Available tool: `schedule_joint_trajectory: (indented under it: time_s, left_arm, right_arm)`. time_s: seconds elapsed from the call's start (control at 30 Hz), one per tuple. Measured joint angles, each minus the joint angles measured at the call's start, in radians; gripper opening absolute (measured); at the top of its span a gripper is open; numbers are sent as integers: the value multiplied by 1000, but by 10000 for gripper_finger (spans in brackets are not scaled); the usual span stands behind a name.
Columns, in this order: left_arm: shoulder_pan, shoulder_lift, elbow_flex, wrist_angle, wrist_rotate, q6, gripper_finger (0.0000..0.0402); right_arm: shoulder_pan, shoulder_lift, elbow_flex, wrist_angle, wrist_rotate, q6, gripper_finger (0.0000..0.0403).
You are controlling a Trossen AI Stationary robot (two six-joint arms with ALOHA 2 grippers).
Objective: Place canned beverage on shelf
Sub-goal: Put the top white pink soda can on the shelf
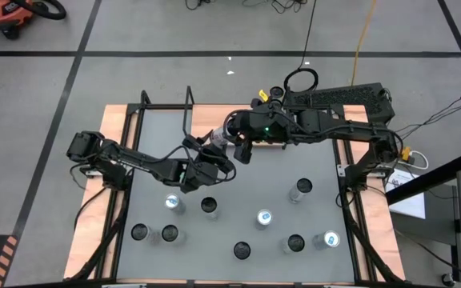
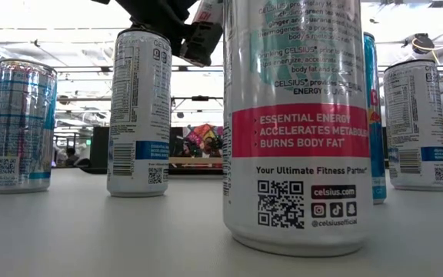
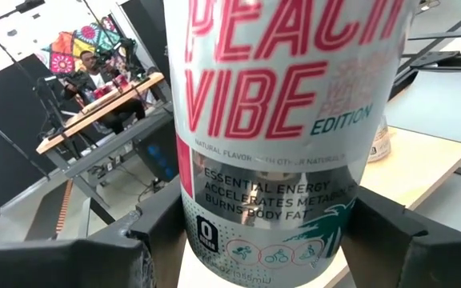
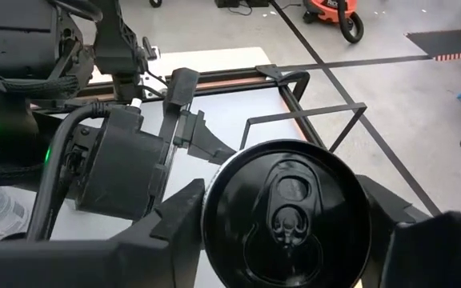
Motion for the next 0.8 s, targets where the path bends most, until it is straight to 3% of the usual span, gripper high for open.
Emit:
schedule_joint_trajectory:
  time_s: [0.13,0.43,0.8]
  left_arm:
    - [-3,0,0,-14,5,-4,278]
    - [-54,-1,1,-19,107,-55,390]
    - [-120,-44,0,-95,50,-56,397]
  right_arm:
    - [0,0,0,-3,-3,-21,194]
    - [-33,-16,-1,-30,-112,-78,188]
    - [-123,-28,-1,-185,-136,-142,186]
